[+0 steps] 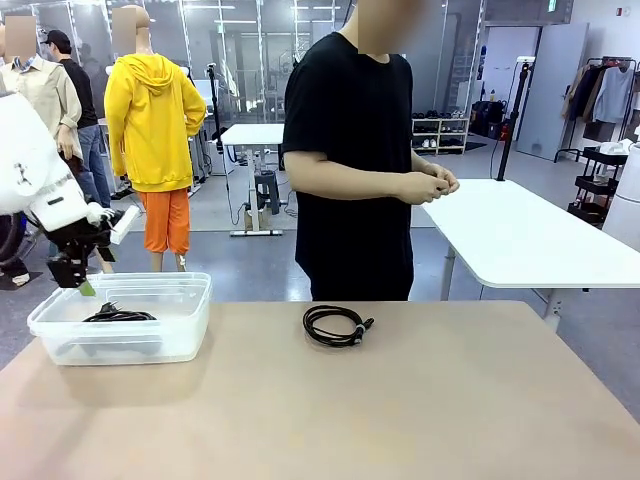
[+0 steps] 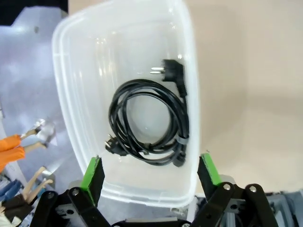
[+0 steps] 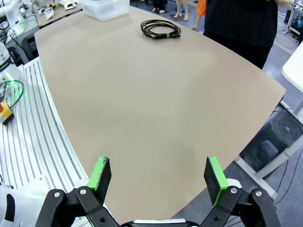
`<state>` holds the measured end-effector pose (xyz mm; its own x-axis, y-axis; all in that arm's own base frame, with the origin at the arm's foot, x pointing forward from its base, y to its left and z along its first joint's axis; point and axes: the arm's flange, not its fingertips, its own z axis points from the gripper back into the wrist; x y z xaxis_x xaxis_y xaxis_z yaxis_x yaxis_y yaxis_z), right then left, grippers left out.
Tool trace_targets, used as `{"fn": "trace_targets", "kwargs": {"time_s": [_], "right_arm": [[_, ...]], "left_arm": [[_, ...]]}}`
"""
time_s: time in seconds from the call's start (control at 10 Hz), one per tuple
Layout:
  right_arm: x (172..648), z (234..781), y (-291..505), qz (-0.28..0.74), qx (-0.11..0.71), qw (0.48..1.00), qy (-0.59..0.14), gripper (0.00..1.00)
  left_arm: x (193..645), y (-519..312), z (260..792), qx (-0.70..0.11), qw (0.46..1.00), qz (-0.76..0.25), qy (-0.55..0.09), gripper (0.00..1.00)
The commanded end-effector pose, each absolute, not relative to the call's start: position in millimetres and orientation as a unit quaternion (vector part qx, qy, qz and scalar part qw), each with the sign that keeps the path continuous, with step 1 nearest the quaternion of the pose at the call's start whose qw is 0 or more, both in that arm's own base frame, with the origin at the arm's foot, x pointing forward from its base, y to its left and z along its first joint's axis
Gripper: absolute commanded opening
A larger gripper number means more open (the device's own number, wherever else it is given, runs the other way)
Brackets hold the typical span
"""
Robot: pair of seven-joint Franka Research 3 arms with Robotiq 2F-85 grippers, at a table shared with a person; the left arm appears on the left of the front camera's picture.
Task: Organize and store the cables.
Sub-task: Place the USB Extension Cable into the Organizing box.
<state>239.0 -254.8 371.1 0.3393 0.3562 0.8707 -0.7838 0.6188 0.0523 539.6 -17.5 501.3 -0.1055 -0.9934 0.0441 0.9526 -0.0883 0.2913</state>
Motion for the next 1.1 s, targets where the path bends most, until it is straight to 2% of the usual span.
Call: {"fn": "trace_targets", "kwargs": {"time_s": [0.0, 0.1, 0.4, 0.7, 1.0], "right_arm": [[237, 372, -256, 0.372, 0.238, 0.777, -0.449, 1.0], [237, 372, -256, 0.372, 0.238, 0.777, -0.449, 1.0], [237, 372, -256, 0.372, 0.238, 0.777, -0.449, 1.0], [237, 372, -256, 0.372, 0.238, 0.777, -0.449, 1.0], [237, 372, -256, 0.372, 0.238, 0.777, -0.449, 1.0]], "left_arm": [[517, 4, 525, 0.025, 0.64, -0.755, -0.142, 1.0], [502, 17, 524, 0.01, 0.642, -0.751, -0.153, 1.0], [454, 71, 520, -0.055, 0.621, -0.743, -0.244, 1.0], [393, 120, 498, -0.061, 0.641, -0.694, -0.322, 1.0], [333, 141, 471, -0.079, 0.687, -0.617, -0.375, 1.0]]}}
